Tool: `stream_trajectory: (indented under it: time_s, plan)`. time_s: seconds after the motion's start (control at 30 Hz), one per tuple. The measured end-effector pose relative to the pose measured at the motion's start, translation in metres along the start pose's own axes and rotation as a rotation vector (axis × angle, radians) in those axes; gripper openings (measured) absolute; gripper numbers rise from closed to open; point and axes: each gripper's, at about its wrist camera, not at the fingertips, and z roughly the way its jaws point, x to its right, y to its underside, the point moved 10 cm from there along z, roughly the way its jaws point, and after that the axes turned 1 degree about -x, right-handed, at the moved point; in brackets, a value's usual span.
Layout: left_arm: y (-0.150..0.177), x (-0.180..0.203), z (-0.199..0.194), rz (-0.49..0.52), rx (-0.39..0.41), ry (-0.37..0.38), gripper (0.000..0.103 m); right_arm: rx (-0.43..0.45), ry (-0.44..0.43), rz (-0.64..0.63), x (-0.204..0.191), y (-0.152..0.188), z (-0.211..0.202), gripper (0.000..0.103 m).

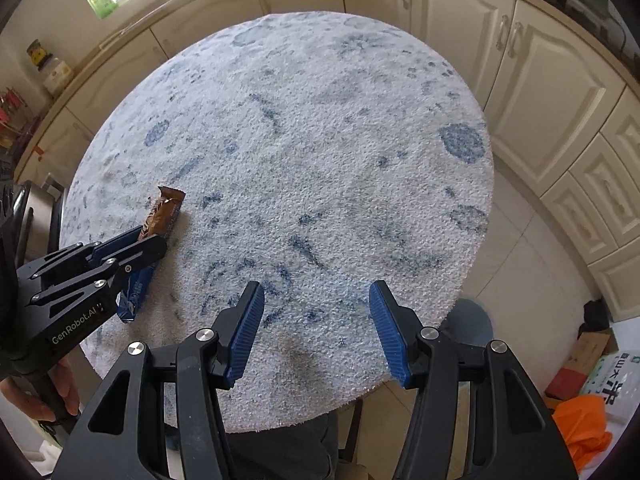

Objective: Collect trash
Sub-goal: 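Hand the chocolate bar from the right gripper into the left gripper, then carry the chocolate bar in the left gripper over the light blue bin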

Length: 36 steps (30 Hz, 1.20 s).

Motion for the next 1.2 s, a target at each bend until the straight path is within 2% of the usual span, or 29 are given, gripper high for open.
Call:
stream_trajectory:
  time_s: [0.27,0.53,0.87,0.97,1.2]
  plan:
    - [0.001,0.025,-0.005,0.04,0.0,0.035,0.015,0.037,0.009,0.002,0.005,0.001,-0.012,0.056]
    - [-0.003,0.067,-0.003,0.107,0.001,0.074,0.015,0.053,0.022,0.062,0.033,0.009,-0.021,0.056]
    - [-0.009,0.145,0.014,0.231,-0.034,0.165,0.015,0.073,0.062,0.216,0.1,0.035,-0.031,0.056]
    - [-0.01,0.172,0.023,0.268,-0.058,0.201,0.015,0.079,0.105,0.274,0.125,0.047,-0.033,0.056]
    - [-0.008,0.235,0.052,0.381,-0.117,0.257,0.015,0.044,0.125,0.426,0.176,0.084,-0.024,0.056]
